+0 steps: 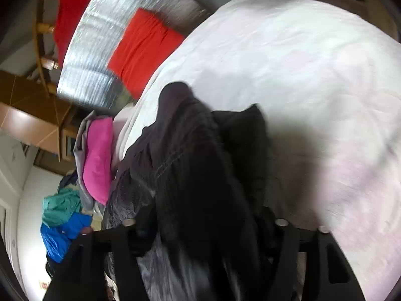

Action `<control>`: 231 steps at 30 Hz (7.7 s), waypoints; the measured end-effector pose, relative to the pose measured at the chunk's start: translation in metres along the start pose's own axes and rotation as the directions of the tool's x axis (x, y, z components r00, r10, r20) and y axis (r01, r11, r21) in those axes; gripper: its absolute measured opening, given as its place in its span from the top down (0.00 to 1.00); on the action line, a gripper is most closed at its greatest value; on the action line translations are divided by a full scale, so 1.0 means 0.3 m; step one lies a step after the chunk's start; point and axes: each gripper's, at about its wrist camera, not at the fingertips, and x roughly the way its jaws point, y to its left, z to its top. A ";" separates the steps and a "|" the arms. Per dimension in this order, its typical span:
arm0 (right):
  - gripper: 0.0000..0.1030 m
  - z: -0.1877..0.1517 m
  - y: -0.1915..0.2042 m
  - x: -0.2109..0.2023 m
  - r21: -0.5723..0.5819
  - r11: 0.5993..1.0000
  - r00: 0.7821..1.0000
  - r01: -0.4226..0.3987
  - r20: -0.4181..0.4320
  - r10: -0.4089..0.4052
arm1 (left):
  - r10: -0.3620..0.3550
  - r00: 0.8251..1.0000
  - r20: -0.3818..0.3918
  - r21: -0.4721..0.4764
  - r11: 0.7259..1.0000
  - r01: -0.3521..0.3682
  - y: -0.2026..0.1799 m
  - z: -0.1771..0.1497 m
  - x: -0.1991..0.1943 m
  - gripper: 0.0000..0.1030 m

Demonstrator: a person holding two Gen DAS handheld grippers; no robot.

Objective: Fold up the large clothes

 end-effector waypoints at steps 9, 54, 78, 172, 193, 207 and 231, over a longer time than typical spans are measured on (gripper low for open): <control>0.28 -0.088 -0.070 -0.247 0.067 0.997 0.994 0.036 0.101 -0.043 | 0.125 0.976 0.177 0.001 0.992 -0.128 0.031 -0.091 -0.206 0.42; 0.56 -0.361 0.103 -0.065 0.056 0.998 0.991 0.025 0.133 -0.033 | 0.103 0.984 0.145 -0.157 0.984 -0.080 0.020 -0.309 -0.116 0.50; 0.54 -0.513 0.314 0.142 -0.063 0.995 0.997 -0.072 -0.014 0.071 | 0.063 0.992 0.108 -0.046 0.997 -0.059 -0.205 -0.419 -0.043 0.41; 0.22 -1.215 1.035 -0.986 -0.608 0.676 0.819 0.417 0.574 0.011 | 0.190 0.517 0.835 0.177 0.797 -0.578 -0.690 -0.968 -1.331 0.14; 0.22 -1.194 1.016 -0.962 -0.602 0.688 0.829 0.404 0.559 0.002 | 0.183 0.532 0.827 0.198 0.791 -0.579 -0.692 -0.986 -1.324 0.13; 0.22 -1.202 1.023 -0.963 -0.595 0.695 0.826 0.404 0.564 0.003 | 0.183 0.529 0.829 0.199 0.786 -0.585 -0.693 -0.996 -1.321 0.13; 0.22 -1.213 1.016 -0.972 -0.572 0.716 0.817 0.400 0.577 0.005 | 0.189 0.521 0.832 0.192 0.783 -0.592 -0.692 -1.007 -1.326 0.11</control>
